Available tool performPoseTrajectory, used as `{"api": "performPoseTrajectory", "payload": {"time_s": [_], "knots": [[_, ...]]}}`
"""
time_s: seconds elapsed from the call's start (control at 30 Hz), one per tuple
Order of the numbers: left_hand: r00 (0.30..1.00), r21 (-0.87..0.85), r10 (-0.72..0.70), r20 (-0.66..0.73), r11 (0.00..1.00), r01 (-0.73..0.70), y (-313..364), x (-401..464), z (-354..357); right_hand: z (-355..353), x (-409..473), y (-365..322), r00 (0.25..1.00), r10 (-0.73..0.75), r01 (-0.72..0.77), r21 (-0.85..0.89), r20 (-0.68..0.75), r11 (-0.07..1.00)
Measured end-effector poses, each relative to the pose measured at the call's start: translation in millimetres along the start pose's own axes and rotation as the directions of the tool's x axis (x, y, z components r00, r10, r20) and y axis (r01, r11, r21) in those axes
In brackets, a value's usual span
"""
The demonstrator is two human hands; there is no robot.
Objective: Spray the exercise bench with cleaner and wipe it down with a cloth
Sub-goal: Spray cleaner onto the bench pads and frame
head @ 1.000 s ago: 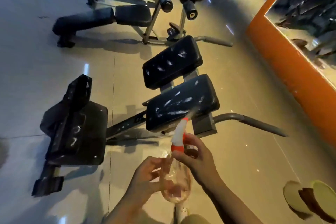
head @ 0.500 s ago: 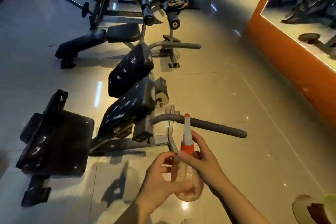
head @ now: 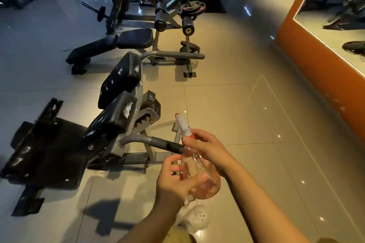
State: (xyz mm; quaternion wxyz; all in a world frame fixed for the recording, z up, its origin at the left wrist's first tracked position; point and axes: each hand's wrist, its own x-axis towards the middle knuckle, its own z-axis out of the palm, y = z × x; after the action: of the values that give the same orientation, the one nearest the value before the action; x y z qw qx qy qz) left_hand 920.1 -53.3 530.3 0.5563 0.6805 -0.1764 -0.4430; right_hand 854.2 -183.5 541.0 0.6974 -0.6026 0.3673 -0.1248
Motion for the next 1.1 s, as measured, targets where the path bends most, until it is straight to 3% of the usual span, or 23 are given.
{"api": "performPoseTrajectory", "payload": {"time_s": [0.17,0.43,0.6,0.77,0.9,1.1], "knots": [[0.980,-0.100,-0.035,-0.198,0.995,0.016,-4,30,35,-25,48,0,0.987,0.107,-0.119,0.101,0.118,0.988],[0.955,-0.093,-0.029,-0.294,0.996,0.002,11,99,82,-83,116,-21,0.963,0.120,-0.151,0.116,0.241,0.982],[0.991,0.156,0.103,-0.080,0.984,-0.089,28,125,138,-162,97,-21,0.995,0.092,-0.103,0.327,0.050,0.939],[0.976,0.299,0.118,0.181,0.939,-0.168,29,133,206,-238,53,2,0.969,0.137,-0.026,0.461,-0.208,0.887],[0.920,0.358,0.063,0.388,0.909,-0.213,15,118,265,-293,-9,31,0.916,0.184,0.019,0.497,-0.357,0.868],[0.766,0.447,-0.033,0.642,0.828,-0.339,-30,53,375,-364,-156,77,0.809,0.223,0.053,0.445,-0.544,0.894]]}}
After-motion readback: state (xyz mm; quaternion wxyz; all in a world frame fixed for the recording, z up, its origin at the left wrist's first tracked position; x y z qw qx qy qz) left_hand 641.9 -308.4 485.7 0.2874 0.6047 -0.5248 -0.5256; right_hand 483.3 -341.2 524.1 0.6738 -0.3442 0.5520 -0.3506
